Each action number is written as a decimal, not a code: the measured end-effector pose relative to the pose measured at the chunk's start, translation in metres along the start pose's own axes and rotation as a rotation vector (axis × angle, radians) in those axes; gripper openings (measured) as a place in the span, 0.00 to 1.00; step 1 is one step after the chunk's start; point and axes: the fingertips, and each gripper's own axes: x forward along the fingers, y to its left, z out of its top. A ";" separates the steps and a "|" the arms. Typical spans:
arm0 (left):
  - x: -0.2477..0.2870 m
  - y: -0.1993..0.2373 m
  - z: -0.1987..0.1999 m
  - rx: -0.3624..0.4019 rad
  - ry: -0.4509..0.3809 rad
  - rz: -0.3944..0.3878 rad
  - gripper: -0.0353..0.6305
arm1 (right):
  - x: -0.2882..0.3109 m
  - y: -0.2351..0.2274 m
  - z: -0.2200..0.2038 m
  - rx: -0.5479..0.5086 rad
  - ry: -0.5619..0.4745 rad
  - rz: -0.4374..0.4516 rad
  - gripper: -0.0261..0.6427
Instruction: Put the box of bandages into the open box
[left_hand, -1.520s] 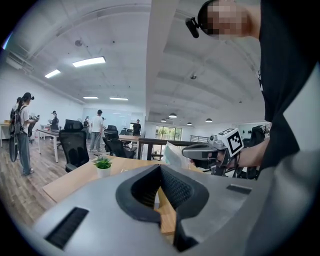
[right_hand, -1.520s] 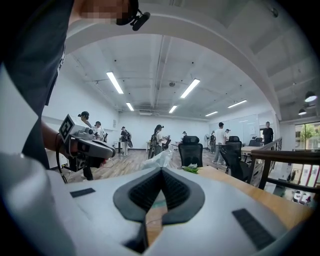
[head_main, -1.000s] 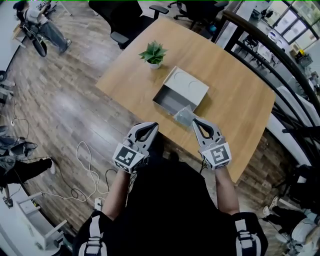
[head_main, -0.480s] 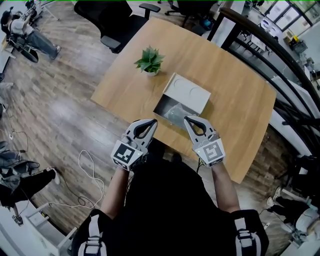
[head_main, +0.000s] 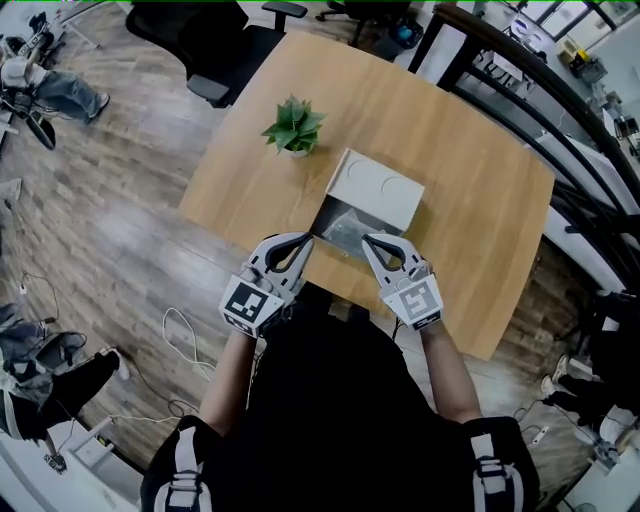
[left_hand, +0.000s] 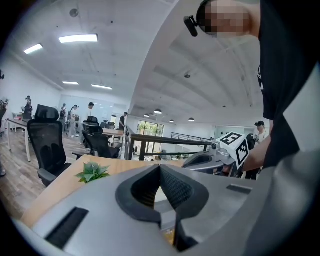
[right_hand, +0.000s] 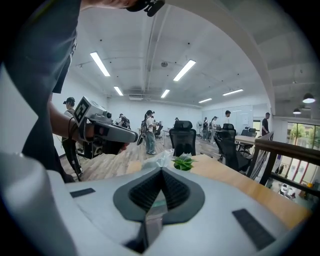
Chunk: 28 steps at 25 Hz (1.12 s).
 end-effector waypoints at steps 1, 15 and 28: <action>0.001 0.003 -0.001 0.004 0.009 -0.005 0.09 | 0.003 -0.001 -0.004 0.009 0.011 -0.004 0.07; 0.019 0.037 -0.010 -0.011 0.046 -0.091 0.09 | 0.040 -0.011 -0.068 0.016 0.193 -0.061 0.07; 0.032 0.069 -0.012 -0.012 0.067 -0.148 0.09 | 0.081 -0.012 -0.140 0.034 0.405 -0.033 0.07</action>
